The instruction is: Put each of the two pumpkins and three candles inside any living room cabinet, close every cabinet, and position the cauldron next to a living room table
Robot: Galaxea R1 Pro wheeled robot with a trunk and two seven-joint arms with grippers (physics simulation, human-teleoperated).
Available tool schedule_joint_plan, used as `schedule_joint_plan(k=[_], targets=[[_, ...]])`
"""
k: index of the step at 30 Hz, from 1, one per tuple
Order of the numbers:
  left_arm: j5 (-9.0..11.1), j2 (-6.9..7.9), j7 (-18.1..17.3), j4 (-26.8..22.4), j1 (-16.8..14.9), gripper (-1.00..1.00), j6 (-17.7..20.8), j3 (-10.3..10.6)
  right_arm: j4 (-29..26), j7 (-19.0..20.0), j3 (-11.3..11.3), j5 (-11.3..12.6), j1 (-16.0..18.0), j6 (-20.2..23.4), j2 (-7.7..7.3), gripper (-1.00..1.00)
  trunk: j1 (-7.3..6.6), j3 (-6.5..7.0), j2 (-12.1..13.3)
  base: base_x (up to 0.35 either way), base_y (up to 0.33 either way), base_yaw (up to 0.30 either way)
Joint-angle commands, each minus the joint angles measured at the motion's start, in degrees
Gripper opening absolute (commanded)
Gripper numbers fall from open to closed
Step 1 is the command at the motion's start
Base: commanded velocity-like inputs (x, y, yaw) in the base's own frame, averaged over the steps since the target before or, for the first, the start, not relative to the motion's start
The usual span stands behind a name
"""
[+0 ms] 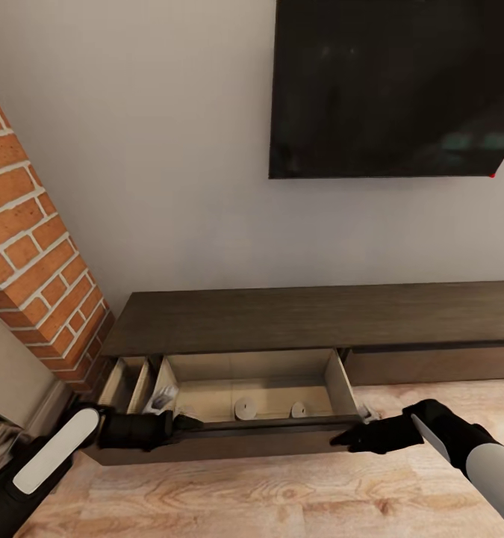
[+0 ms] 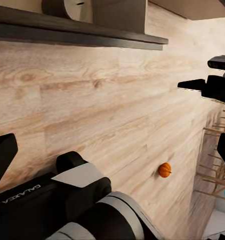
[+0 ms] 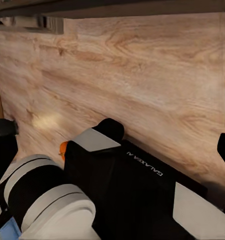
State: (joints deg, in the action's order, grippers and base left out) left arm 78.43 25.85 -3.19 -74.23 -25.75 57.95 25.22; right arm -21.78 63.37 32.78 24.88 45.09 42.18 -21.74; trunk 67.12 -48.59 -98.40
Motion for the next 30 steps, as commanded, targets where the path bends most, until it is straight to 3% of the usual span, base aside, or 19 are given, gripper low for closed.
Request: schedule_joint_plan(k=[1,4,7,10,12,15,19,21,23,26,30], targets=[[0.0,0.18,0.0,0.0,0.2,1.00,0.0,0.0,0.1,-0.5,0.0,0.0,0.0,0.0,0.01,1.00,0.00,0.00,0.0,0.000,0.000,0.000],[-0.9,1.12,0.8,0.2,0.8,1.00,-0.4,0.5,0.3,-3.5,0.0,-0.1,-0.1,-0.3,0.04,1.00,0.00,0.00,0.0,0.000,0.000,0.000],[-6.0,0.80,2.1,2.8,0.9,1.00,-0.6,1.2,0.3,-7.9,0.2,-0.2,-0.2,-1.8,0.27,1.00,0.00,0.00,0.0,0.000,0.000,0.000],[-9.1,-0.25,2.4,5.2,0.9,1.00,-0.8,1.3,0.3,-10.9,0.2,-0.2,-0.7,-2.8,1.07,1.00,0.00,0.00,0.0,0.000,0.000,0.000],[-11.9,-1.55,2.5,8.9,1.0,1.00,-2.4,1.6,0.3,-14.7,0.2,-0.2,-1.8,-4.0,2.44,1.00,0.00,0.00,0.0,0.000,0.000,0.000],[-15.8,-4.76,2.6,17.0,1.0,1.00,-10.1,3.5,0.4,-22.4,0.2,-0.2,-3.6,-7.7,5.30,1.00,0.00,0.00,0.0,0.000,0.000,0.000],[-20.1,-7.57,2.6,24.2,1.0,1.00,-18.0,6.8,1.0,-30.4,0.2,-0.1,-5.7,-12.6,7.90,1.00,0.00,0.00,0.0,0.000,0.000,0.000],[-21.1,-8.86,2.7,26.6,1.0,1.00,-21.4,7.6,4.3,-33.3,0.2,-0.1,-6.8,-16.9,10.49,1.00,0.00,0.00,0.0,0.000,0.000,0.000],[-21.2,-9.63,2.9,27.7,1.0,1.00,-23.7,7.7,6.4,-34.2,0.2,-0.1,-6.9,-19.6,11.69,1.00,0.00,0.00,0.0,0.000,0.000,0.000],[-21.3,-12.13,5.3,31.8,1.0,1.00,-28.7,7.9,10.5,-36.9,0.2,-0.1,-7.1,-26.2,14.47,1.00,0.00,0.00,0.0,0.000,0.000,0.000],[-21.4,-16.02,8.3,38.0,1.0,1.00,-36.0,8.1,13.4,-43.5,0.2,-0.1,-7.1,-31.7,17.50,1.00,0.00,0.00,0.0,0.000,0.000,0.000]])
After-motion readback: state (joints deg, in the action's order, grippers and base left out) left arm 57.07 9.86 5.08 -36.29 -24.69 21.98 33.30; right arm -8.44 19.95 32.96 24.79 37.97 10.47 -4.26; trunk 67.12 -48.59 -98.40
